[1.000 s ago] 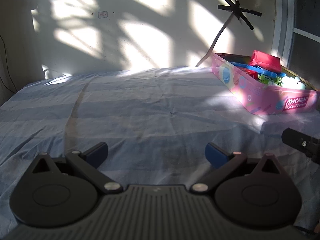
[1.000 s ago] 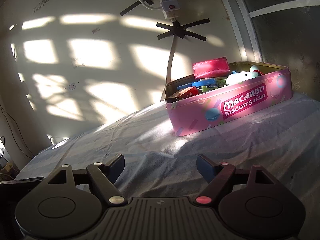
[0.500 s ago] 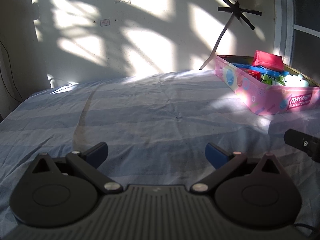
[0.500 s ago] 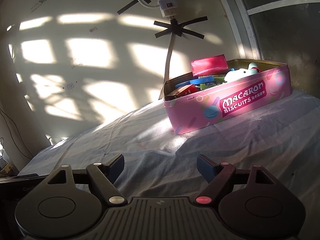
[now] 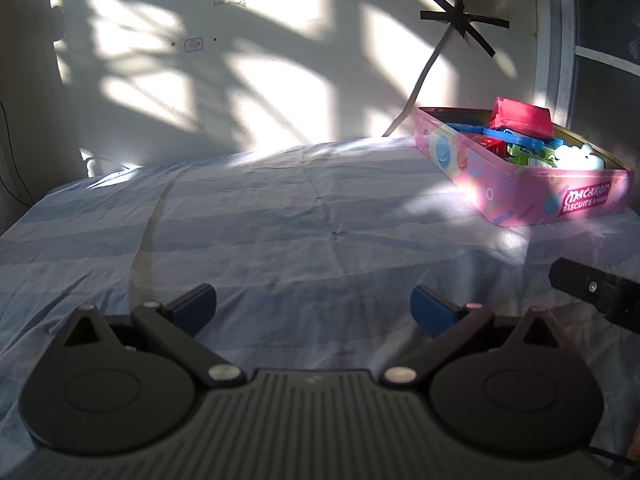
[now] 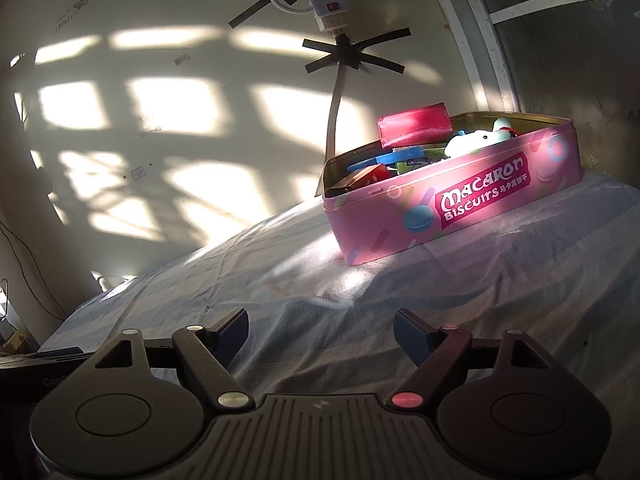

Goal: Organize objects

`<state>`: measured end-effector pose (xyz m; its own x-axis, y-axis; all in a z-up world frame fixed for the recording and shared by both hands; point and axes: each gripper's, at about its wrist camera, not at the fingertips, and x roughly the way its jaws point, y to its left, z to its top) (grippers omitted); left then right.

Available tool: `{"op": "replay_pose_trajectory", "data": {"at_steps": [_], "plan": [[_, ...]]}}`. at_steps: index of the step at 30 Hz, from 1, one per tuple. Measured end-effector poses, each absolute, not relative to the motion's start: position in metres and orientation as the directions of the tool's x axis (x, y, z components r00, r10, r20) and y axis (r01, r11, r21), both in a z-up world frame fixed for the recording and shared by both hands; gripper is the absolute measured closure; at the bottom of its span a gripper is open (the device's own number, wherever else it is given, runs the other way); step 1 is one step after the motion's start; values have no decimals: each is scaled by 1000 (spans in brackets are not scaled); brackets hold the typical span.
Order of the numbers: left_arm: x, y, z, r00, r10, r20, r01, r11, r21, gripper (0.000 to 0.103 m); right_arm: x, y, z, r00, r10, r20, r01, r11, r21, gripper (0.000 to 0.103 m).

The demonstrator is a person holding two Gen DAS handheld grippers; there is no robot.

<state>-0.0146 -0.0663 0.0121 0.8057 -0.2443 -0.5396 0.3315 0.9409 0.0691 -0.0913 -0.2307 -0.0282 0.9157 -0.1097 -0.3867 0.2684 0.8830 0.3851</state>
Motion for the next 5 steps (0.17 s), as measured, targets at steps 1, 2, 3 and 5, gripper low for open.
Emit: {"op": "replay_pose_trajectory", "data": {"at_steps": [1, 2, 3, 5], "plan": [[-15, -66, 12, 805, -249, -538, 333, 941, 64, 0, -91, -231, -28, 916, -110, -387, 268, 883, 385, 23], [-16, -67, 12, 806, -249, -537, 333, 941, 64, 0, -91, -231, -28, 916, -110, -386, 268, 883, 384, 23], [-16, -68, 12, 807, -249, -535, 335, 940, 68, 0, -91, -230, -28, 915, -110, -387, 269, 883, 384, 23], [-18, -70, 12, 805, -260, -533, 349, 934, 71, 0, -91, -230, -28, 916, -111, -387, 269, 884, 383, 23]]}}
